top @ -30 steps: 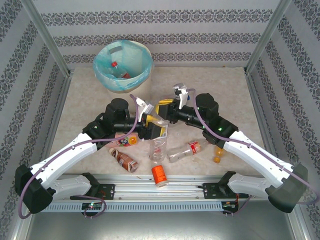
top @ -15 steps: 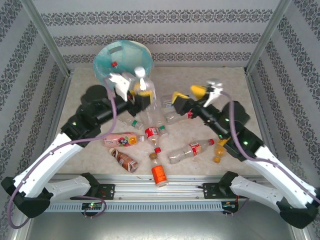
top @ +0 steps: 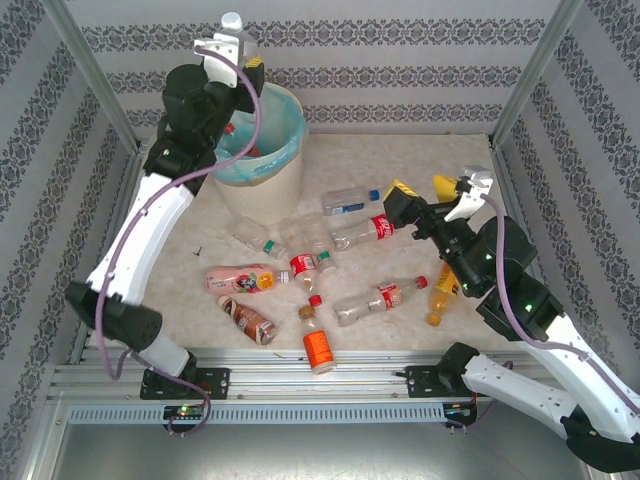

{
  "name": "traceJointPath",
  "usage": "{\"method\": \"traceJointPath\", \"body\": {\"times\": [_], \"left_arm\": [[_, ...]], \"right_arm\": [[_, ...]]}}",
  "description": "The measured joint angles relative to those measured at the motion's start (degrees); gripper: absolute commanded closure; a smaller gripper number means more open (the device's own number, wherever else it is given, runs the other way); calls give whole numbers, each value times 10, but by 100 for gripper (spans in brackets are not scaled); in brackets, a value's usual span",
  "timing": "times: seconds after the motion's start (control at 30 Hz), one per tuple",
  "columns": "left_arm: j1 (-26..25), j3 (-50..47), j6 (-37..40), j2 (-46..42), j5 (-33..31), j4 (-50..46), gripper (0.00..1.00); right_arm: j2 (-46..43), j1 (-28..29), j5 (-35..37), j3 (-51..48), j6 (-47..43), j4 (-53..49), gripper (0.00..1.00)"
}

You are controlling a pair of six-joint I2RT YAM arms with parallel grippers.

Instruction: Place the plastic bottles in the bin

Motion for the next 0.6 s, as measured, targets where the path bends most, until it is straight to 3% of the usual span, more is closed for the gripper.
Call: {"method": "traceJointPath", "body": {"times": [0.17, 0.33, 0.6], "left_arm": [[44, 37, -14, 90, 17, 5, 46], [52, 40, -34, 129, 47, 5, 27], [52, 40, -47, 127, 69, 15, 24]], "right_arm": [[-29, 0, 19, 24, -9, -39, 2], [-72, 0, 52, 20, -10, -49, 2], [-72, 0, 75, 8, -9, -63, 2]]}}
